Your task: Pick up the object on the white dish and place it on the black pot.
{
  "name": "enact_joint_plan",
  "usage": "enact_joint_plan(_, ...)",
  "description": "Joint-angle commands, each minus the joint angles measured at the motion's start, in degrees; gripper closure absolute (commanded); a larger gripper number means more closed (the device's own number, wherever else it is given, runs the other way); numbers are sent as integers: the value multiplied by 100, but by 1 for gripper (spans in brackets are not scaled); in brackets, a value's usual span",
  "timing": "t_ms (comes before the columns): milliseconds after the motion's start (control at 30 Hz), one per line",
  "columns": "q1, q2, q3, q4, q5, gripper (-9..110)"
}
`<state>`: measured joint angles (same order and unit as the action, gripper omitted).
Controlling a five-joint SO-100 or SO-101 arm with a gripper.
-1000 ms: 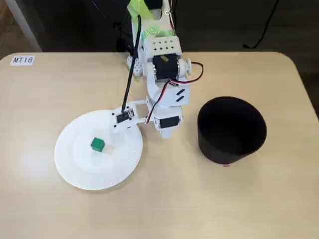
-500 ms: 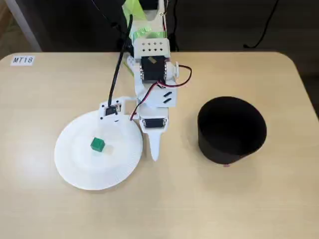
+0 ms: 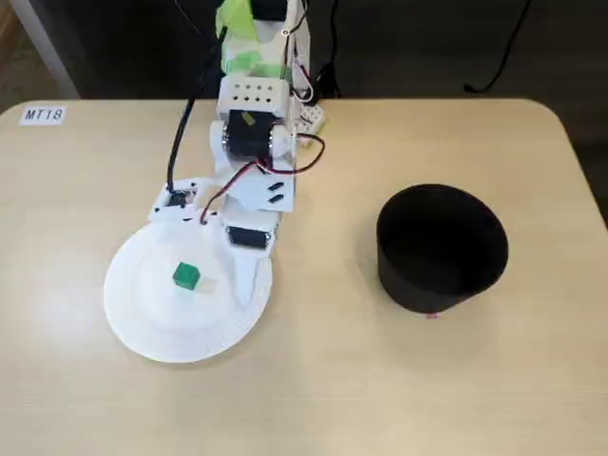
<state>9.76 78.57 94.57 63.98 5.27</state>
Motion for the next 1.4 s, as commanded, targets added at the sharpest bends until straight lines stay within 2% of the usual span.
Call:
enact_joint_plan(0, 290, 18, -246, -35, 53, 67)
enact_joint_plan(1367, 1573, -1134, -905, -97, -9, 70)
